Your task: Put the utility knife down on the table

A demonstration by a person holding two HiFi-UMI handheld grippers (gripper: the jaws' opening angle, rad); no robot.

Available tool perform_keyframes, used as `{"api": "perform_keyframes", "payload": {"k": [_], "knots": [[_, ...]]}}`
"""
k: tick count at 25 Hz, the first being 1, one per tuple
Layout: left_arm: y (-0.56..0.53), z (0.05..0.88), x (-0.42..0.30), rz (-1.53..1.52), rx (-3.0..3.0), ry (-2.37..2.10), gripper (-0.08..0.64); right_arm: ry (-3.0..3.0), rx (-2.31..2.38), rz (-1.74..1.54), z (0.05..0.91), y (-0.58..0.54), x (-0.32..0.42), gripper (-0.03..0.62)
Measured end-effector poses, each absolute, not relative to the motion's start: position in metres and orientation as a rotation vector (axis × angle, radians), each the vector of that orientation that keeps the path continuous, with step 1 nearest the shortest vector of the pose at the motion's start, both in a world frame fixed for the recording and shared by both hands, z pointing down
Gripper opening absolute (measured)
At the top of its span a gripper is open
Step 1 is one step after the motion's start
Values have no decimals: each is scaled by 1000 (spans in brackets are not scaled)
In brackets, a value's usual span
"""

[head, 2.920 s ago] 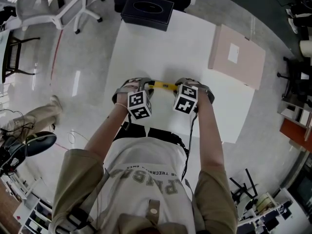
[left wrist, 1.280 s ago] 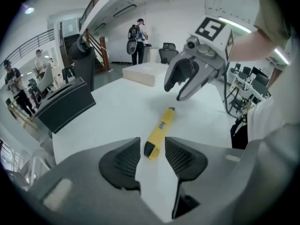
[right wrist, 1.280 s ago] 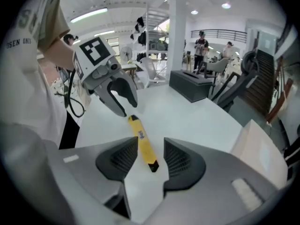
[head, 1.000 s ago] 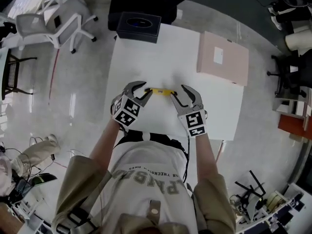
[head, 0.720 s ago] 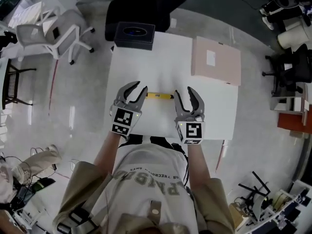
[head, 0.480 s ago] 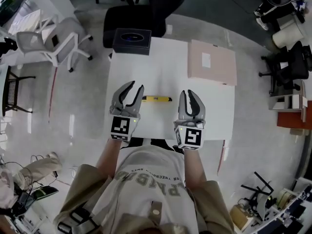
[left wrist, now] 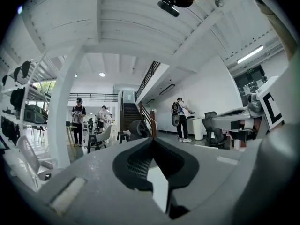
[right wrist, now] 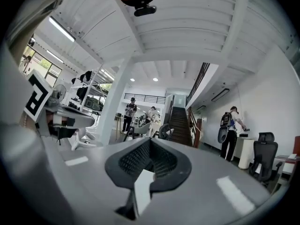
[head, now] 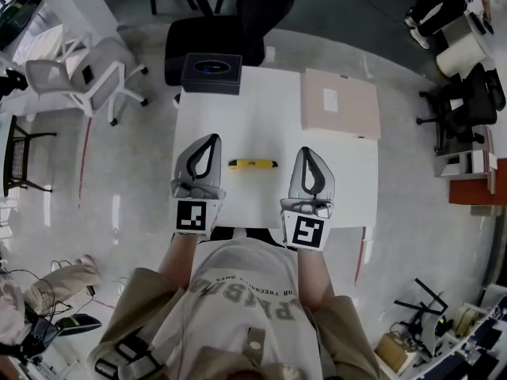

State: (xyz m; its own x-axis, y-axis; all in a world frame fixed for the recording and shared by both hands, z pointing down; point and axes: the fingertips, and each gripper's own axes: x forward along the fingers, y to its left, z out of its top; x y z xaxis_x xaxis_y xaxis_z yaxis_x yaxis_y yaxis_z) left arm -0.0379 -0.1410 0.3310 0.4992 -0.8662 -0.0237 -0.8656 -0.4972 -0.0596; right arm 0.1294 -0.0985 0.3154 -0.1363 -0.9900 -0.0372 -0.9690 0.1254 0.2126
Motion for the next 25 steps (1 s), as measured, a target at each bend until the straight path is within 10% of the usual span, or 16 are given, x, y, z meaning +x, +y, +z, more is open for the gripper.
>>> {"api": "perform_keyframes", "payload": {"k": [25], "knots": [[-138,313,-60,72,-2545,1530,12,-2226,2005,-367,312,-95,120,0]]}}
